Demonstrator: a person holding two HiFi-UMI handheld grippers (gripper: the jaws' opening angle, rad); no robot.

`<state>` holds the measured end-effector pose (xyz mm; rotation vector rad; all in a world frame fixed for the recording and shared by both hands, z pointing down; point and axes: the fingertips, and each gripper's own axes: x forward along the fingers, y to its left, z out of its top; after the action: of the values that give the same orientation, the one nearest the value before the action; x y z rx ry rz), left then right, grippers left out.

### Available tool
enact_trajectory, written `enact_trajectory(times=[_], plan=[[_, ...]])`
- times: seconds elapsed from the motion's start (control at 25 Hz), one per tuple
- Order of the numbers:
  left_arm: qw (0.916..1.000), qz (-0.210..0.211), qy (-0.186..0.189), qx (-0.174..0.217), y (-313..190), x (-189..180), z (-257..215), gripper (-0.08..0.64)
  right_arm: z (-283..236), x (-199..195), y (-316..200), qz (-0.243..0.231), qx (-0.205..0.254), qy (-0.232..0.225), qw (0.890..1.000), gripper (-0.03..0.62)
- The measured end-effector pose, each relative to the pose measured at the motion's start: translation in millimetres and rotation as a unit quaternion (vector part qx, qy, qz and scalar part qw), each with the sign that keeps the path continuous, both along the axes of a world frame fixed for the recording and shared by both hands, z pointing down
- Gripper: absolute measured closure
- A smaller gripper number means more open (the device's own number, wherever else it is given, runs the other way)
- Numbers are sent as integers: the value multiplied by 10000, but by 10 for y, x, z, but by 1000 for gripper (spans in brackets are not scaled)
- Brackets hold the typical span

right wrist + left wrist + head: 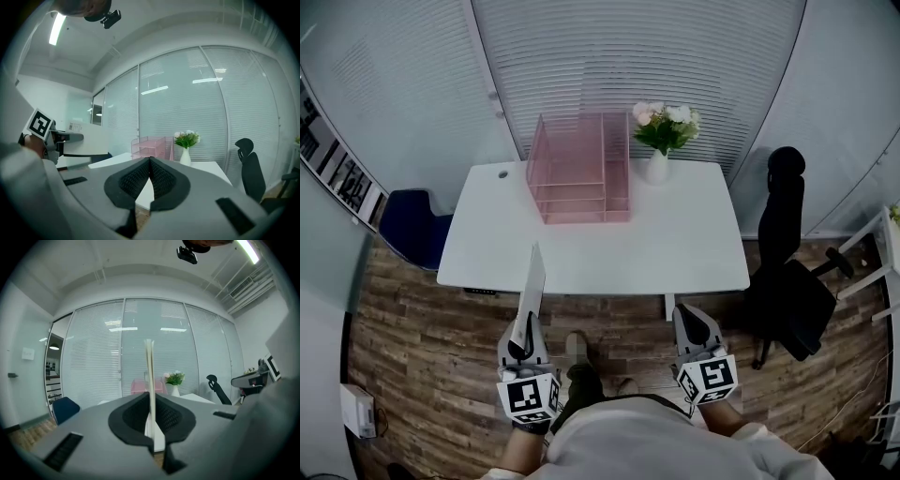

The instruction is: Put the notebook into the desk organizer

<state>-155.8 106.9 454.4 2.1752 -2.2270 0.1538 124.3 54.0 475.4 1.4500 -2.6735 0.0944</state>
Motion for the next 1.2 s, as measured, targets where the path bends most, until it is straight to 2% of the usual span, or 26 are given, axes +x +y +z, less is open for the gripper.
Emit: enact_trajectory(times=[0.4, 0.76, 0.84, 0.96, 1.2], plan=[[9993, 288, 219, -1, -971, -453, 122, 543, 8, -481, -787, 254, -66, 305, 9992, 581], [9968, 772, 167, 95, -1784, -881, -149, 543, -238, -1194, -1647, 492, 68, 290, 9983, 580], [9967, 812, 24, 70, -1935, -976, -197, 543, -202, -1307, -1749, 515, 33, 277, 9983, 580], [9956, 825, -451, -41, -2120, -1041, -270, 543, -121, -1343, -1827, 538, -66, 324, 9980, 580], [9915, 521, -1194, -7, -2672, -998, -525, 543, -104, -1242, -2193, 512, -107, 248, 9983, 580]])
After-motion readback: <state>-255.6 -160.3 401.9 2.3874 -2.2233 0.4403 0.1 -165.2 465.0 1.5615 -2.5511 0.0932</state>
